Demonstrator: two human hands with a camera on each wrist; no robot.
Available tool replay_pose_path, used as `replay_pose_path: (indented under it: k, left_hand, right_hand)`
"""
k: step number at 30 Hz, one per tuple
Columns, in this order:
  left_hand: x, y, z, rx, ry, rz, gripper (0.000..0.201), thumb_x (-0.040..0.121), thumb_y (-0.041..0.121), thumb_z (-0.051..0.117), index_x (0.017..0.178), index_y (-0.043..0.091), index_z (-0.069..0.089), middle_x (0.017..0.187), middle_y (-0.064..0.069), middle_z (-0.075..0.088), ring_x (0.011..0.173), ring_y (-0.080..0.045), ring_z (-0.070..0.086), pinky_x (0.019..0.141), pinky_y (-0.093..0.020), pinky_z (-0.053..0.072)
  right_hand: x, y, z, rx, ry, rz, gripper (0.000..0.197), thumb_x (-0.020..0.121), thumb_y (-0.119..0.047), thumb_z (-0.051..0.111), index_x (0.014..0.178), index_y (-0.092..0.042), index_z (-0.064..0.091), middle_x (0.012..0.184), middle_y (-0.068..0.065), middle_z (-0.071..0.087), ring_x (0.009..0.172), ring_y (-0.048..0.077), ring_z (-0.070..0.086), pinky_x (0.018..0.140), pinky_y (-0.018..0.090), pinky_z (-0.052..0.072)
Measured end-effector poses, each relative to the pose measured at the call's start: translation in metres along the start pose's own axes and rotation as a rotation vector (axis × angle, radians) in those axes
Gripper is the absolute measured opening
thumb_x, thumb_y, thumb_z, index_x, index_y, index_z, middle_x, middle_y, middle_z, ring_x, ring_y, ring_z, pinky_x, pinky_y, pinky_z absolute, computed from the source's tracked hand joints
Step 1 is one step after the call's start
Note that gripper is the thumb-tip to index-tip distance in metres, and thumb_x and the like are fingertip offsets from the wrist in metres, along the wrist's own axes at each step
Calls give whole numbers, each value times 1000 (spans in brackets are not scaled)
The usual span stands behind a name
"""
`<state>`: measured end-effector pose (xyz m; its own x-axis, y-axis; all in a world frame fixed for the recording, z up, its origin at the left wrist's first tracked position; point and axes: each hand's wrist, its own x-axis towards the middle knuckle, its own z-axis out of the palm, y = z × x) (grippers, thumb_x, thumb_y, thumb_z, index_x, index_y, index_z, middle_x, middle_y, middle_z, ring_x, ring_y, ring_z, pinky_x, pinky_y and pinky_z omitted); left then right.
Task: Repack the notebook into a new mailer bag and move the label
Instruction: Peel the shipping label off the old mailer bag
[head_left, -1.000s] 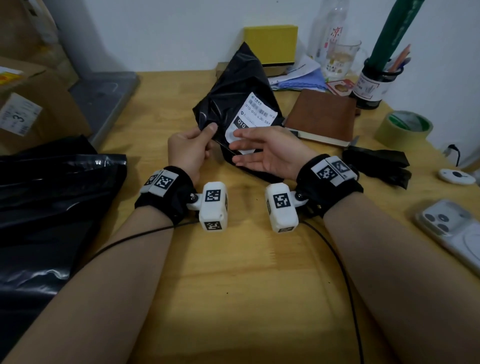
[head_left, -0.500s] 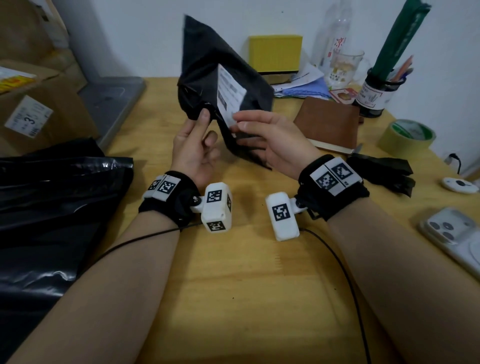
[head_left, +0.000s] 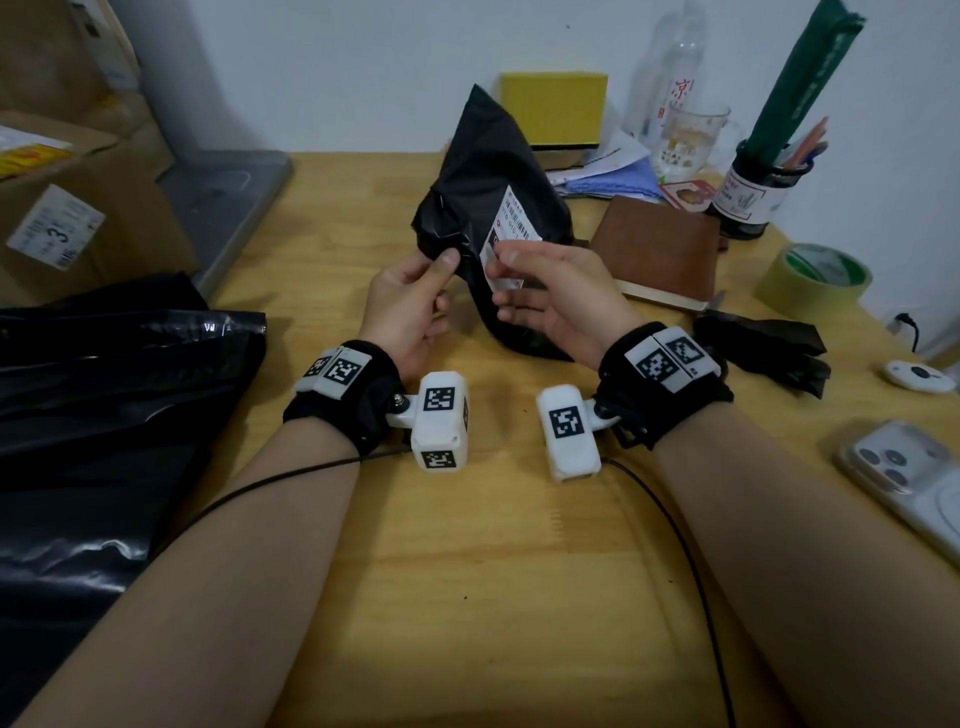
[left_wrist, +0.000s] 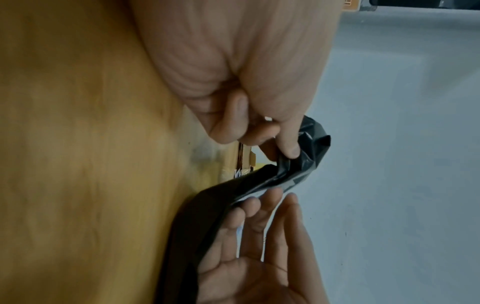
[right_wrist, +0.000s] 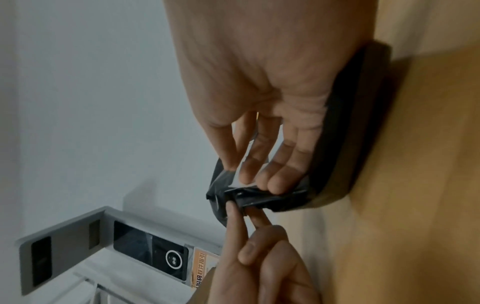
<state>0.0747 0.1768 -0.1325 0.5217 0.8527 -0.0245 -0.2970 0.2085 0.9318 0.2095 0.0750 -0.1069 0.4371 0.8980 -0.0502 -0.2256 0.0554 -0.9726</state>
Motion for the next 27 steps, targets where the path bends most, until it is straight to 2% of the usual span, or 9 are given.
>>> replay_pose_path:
  k: [5, 9, 13, 17, 22, 27]
  left_hand:
    - [1, -3, 1, 60, 18, 17, 10, 94, 17, 67, 84, 14, 66, 75, 1, 58, 47, -5, 39, 37, -17, 25]
    - [-2, -2, 3, 115, 18, 32, 4, 90, 14, 72, 88, 12, 68, 61, 9, 56, 47, -4, 41, 37, -16, 28]
    - [-3, -3, 4, 145, 42, 56, 7, 89, 7, 71, 87, 12, 67, 60, 9, 54, 45, -4, 40, 37, -16, 29]
    - [-4, -4, 6, 180, 50, 66, 14, 90, 5, 69, 82, 13, 60, 47, 15, 48, 42, -3, 37, 37, -15, 28]
    - [-1, -5, 4, 192, 33, 56, 12, 92, 9, 68, 81, 9, 64, 58, 5, 46, 44, -4, 38, 36, -15, 28]
    - [-1, -5, 4, 189, 6, 51, 18, 94, 9, 65, 76, 10, 61, 58, 4, 42, 44, -4, 37, 35, -15, 27]
  right_hand:
    - [1, 11, 1, -11, 3, 58, 18, 96, -13, 67, 111, -4, 72, 91, 8, 72, 75, 23, 67, 79, 31, 60]
    - [1, 11, 1, -33, -16, 48, 15, 94, -5, 67, 109, -5, 72, 96, 15, 71, 78, 24, 67, 83, 32, 60]
    - [0, 12, 4, -77, -21, 34, 16, 93, -2, 68, 108, -5, 72, 95, 16, 71, 73, 22, 66, 80, 32, 60]
    - [1, 12, 2, -40, -6, 41, 14, 93, -4, 70, 107, -2, 71, 88, 15, 70, 72, 23, 66, 79, 32, 62]
    - [0, 12, 2, -20, 0, 43, 15, 90, -10, 75, 101, -2, 68, 86, 15, 70, 70, 23, 67, 77, 32, 62]
    - [2, 14, 1, 13, 20, 46, 11, 92, -9, 73, 100, -3, 71, 80, 13, 68, 70, 24, 67, 79, 36, 63]
